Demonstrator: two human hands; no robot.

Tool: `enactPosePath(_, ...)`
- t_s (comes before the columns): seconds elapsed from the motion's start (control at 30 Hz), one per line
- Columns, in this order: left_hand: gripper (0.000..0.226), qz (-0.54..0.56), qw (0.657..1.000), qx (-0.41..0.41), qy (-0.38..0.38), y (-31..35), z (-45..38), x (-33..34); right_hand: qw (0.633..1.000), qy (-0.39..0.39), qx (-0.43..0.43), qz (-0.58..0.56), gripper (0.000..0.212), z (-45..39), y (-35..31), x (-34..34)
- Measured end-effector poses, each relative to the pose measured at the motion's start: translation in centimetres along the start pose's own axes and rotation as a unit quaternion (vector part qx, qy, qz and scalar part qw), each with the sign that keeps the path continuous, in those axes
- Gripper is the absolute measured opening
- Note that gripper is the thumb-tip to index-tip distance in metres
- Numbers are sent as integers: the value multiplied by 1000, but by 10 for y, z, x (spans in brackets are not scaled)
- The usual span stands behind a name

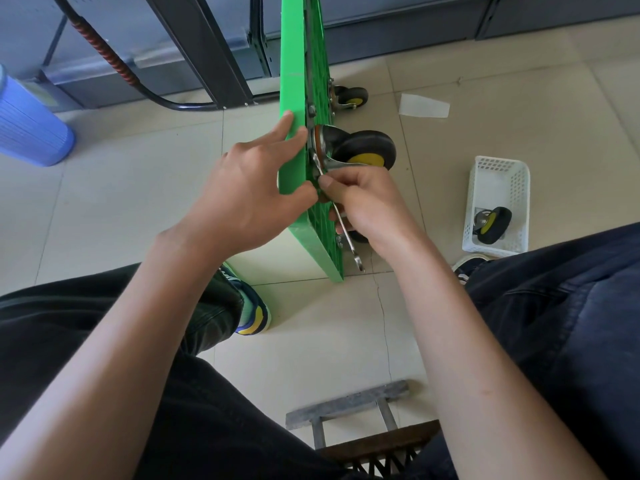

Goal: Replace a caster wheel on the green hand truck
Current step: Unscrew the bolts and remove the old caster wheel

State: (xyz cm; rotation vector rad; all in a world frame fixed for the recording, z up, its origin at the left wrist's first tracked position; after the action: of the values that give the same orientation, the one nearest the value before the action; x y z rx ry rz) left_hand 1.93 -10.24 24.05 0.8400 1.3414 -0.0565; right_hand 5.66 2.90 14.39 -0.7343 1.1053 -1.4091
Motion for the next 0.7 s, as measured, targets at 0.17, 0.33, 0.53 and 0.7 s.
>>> enactPosePath(0.17, 73, 3, 1000, -5, -2, 0, 1, 1, 983, 58, -133, 113, 15, -17, 7, -2)
enactPosePath(0.33, 72, 5, 1000, -3, -1, 0, 1, 0, 939, 139, -225, 219, 24, -17, 5, 3)
enactPosePath(0.53, 73, 8, 1000, 0, -1, -1, 0, 0, 933, 140, -236, 233, 25, -19, 5, -1)
enactPosePath(0.7, 72, 5, 1000, 0, 1, -1, 0, 0, 963, 81, -184, 182, 22, -10, 8, -4)
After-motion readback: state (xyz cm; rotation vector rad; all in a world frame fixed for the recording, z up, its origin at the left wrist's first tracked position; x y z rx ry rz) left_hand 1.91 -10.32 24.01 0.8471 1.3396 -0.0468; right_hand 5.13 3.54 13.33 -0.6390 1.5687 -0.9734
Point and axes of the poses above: each hand's wrist, its own z-axis away from the middle knuckle, its own x-axis out of the palm, y = z × x, the point moved 7 cm from there along -z, towards the middle knuckle, and after that the axes turned 5 degrees about z, right-handed, at the moved point
